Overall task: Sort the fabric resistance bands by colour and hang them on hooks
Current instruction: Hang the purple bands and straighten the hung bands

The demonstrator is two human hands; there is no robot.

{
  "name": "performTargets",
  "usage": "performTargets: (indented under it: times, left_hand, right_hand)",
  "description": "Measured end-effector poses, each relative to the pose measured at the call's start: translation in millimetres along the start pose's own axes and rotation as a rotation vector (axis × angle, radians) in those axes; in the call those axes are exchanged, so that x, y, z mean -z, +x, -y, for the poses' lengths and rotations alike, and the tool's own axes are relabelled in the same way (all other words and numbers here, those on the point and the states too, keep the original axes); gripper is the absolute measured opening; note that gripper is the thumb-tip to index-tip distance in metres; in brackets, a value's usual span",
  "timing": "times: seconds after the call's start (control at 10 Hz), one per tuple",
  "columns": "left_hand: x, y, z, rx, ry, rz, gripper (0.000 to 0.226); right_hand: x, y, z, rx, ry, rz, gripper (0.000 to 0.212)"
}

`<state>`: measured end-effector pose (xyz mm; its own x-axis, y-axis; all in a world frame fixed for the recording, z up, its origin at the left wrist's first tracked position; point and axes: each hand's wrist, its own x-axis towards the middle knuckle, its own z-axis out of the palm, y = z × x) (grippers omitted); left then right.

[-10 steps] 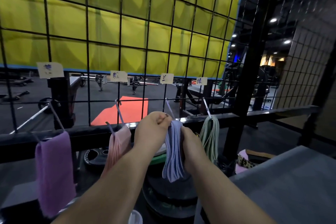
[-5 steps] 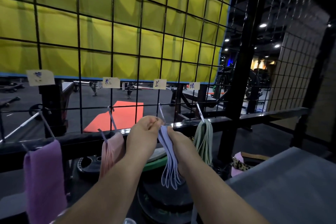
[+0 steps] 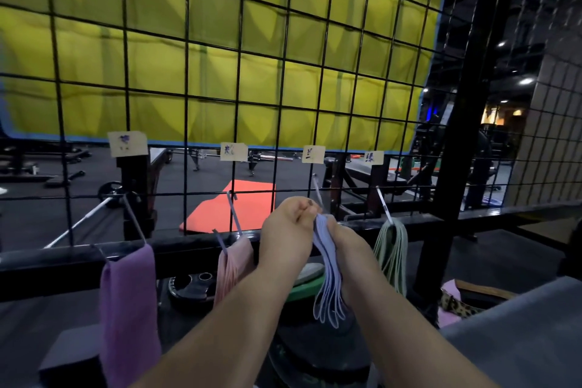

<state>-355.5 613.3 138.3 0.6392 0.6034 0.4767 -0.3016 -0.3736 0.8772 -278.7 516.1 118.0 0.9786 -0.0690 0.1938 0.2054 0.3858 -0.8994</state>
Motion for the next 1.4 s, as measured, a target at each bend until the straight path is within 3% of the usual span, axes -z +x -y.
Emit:
performTargets:
  times: [0.1,0.3,0.5,0.7,0.9,1.0,1.1,1.3,1.4]
  left_hand:
    - [3,-9,1,0.002,-0.05,-0.048,0.019]
    - [5,-9,4,0.079,-0.065,-0.091,0.014]
    - [-3,-6,14,0.15,-0.064,-0.029,0.014]
    - [0,-19,22,0.059,-0.163,-0.013,0.017]
    - [4,-19,23,0.012,-0.158,0.057,0.023]
    - [2,-16,22,0.062,-0.231,0.058,0.013]
    - [1,-13,22,0.118,-0.329,0.055,0.022]
    - [2,-7,18,0.18,-0.32,0.031,0.02]
    - [2,-7,16,0.209,-0.337,0.026,0.019]
  right_hand:
    - [-3,-23,9,-0.254,-0.22,0.635,0.022]
    - [-22,-3,-6,-0.323,-0.239,0.55,0.033]
    - [-7,-2,-12,-0.314,-0.247,0.531,0.037]
    - [1,-10,-8,-0.25,-0.369,0.651,0.037]
    - [11,-8,-8,-0.118,-0.426,0.693,0.04]
    - [20,-8,-6,-0.058,-0.382,0.736,0.034]
    - [23,-9,-1,0.004,-0.421,0.785,0.041]
    - [21,-8,5,0.175,-0.561,0.717,0.029]
    - [21,-7,4,0.265,-0.537,0.682,0.045]
